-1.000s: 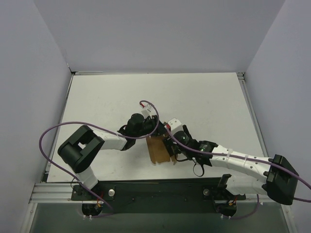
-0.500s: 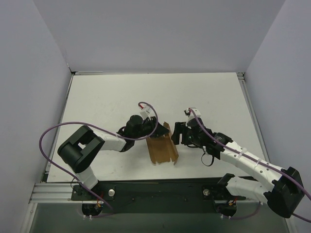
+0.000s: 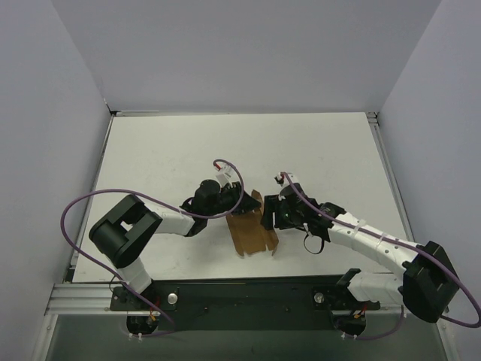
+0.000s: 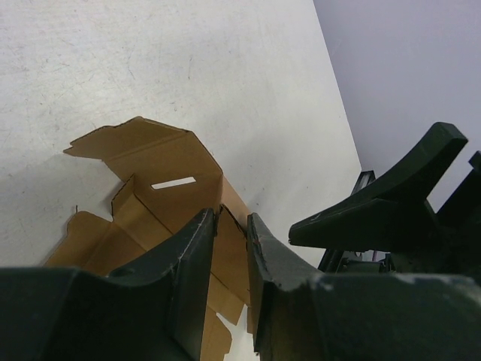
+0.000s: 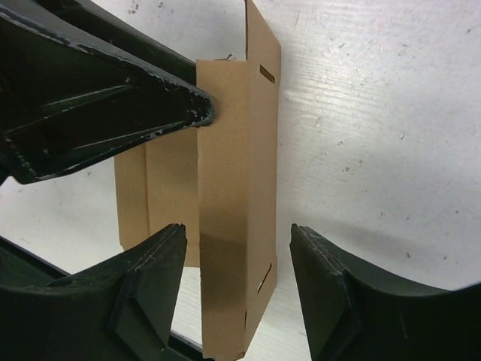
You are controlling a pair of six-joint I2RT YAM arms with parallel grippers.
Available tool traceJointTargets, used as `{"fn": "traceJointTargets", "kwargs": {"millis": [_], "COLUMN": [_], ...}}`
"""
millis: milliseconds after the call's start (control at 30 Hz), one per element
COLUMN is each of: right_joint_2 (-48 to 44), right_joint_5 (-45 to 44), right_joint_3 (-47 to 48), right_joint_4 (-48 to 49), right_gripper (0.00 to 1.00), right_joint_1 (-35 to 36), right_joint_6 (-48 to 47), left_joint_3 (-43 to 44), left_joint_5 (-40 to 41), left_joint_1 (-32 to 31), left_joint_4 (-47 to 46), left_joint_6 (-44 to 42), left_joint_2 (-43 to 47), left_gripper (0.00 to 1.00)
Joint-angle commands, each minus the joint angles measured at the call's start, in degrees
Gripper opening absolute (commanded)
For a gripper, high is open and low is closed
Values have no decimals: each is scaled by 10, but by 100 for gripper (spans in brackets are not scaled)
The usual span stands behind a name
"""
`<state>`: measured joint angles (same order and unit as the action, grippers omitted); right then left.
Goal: Fold the paper box
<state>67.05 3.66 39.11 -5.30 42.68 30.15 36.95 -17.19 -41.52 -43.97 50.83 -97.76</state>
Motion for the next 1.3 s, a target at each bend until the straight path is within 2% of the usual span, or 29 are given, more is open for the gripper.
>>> {"fn": "traceJointTargets", "kwargs": {"millis": [0, 567, 767, 1000, 1133, 1167, 1267], "right_joint_2": [21, 68, 74, 87, 86, 86, 85], "right_joint_5": [8, -5, -26, -55, -52, -51, -41], "right_joint_3": [-3, 10, 16, 27, 27, 27, 28], "right_joint_4": [14, 27, 25, 7, 1, -1, -5], "right_gripper": [57, 50, 45, 34, 30, 29, 26], "right_joint_1": [-4, -2, 12, 38, 41, 41, 41], "right_joint_6": [-9, -41, -74, -119, -132, -137, -146], "left_joint_3": [-19, -36, -38, -42, -43, -44, -62], "left_joint_5": [1, 1, -5, -17, -26, -27, -35], "left_joint_1": [-1, -1, -1, -1, 5, 9, 24], "left_joint_4": [39, 26, 14, -13, -16, -16, -21], "left_joint_6": [-20, -31, -28, -21, -25, -26, -35], "left_joint_2": [-8, -9, -9, -6, 7, 12, 49], "left_gripper": [33, 33, 33, 34, 45, 53, 62]}}
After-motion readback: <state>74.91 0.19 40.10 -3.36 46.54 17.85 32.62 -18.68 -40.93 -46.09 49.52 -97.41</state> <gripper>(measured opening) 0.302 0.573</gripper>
